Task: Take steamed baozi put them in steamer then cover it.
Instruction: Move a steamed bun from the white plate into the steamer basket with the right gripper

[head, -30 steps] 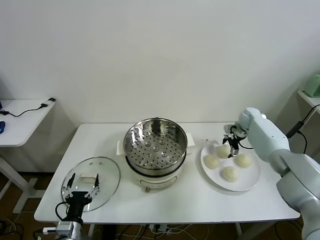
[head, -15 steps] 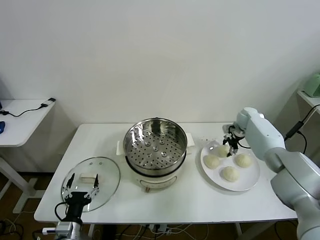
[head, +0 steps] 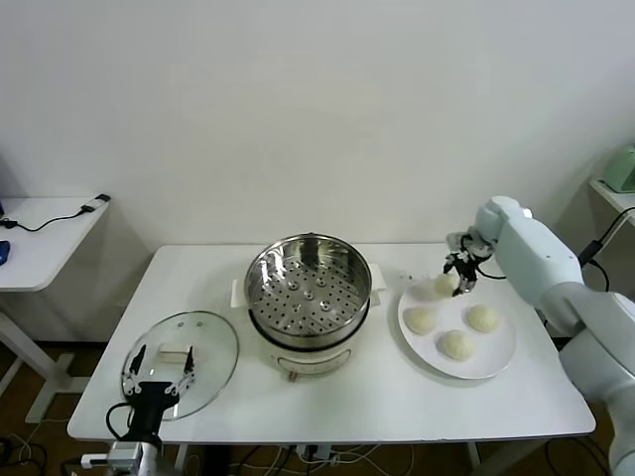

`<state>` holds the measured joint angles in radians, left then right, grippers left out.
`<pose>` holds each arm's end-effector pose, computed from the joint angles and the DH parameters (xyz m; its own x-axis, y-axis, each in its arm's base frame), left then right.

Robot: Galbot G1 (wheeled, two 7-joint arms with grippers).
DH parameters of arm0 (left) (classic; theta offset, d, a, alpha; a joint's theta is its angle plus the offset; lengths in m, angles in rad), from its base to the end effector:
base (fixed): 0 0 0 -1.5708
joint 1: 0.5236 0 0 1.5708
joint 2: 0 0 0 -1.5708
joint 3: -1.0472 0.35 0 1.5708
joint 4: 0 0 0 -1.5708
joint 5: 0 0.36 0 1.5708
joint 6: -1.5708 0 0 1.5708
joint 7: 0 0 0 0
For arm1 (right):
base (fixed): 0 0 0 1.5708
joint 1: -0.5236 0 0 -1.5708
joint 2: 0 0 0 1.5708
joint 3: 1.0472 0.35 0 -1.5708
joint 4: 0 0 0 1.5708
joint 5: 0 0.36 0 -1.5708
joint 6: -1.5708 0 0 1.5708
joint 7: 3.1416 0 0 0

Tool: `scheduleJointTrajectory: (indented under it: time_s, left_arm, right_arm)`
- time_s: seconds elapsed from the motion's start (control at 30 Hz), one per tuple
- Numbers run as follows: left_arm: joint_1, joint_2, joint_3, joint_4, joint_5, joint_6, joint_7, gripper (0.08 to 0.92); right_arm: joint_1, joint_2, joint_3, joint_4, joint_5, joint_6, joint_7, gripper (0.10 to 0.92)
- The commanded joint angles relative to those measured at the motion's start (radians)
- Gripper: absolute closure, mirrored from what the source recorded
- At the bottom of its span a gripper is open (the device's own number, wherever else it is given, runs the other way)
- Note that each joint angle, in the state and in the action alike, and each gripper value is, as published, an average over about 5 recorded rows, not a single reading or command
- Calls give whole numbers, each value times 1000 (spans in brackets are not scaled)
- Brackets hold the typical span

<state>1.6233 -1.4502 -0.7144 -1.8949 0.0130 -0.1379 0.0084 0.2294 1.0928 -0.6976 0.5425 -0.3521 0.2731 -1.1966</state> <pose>0.1579 0.0926 -0.3719 -0.9901 -0.1050 0.0928 -0.0832 0.9733 0.2140 0.6547 -0.1478 -0.1319 -0.2388 -0.0715 0.9684 -0.9211 -0.2992 -0.2492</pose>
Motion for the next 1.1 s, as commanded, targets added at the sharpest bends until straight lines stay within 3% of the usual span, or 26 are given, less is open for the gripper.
scheduleJointTrajectory:
  time_s: [0.03, 0.2, 0.5, 1.1]
  left_arm:
    - [4, 2, 2, -5, -3, 4, -4, 177]
    - [6, -3, 5, -5, -2, 5, -4, 177]
    - [13, -8, 5, -13, 0, 8, -6, 177]
    - [14, -9, 0, -8, -2, 13, -11, 177]
  right_arm:
    - [279, -21, -337, 230, 176, 117, -11, 370]
    - [407, 82, -422, 283, 240, 183, -4, 364]
    - [439, 227, -465, 412, 216, 265, 8, 364]
    - [150, 357, -397, 362, -141, 403, 79, 364]
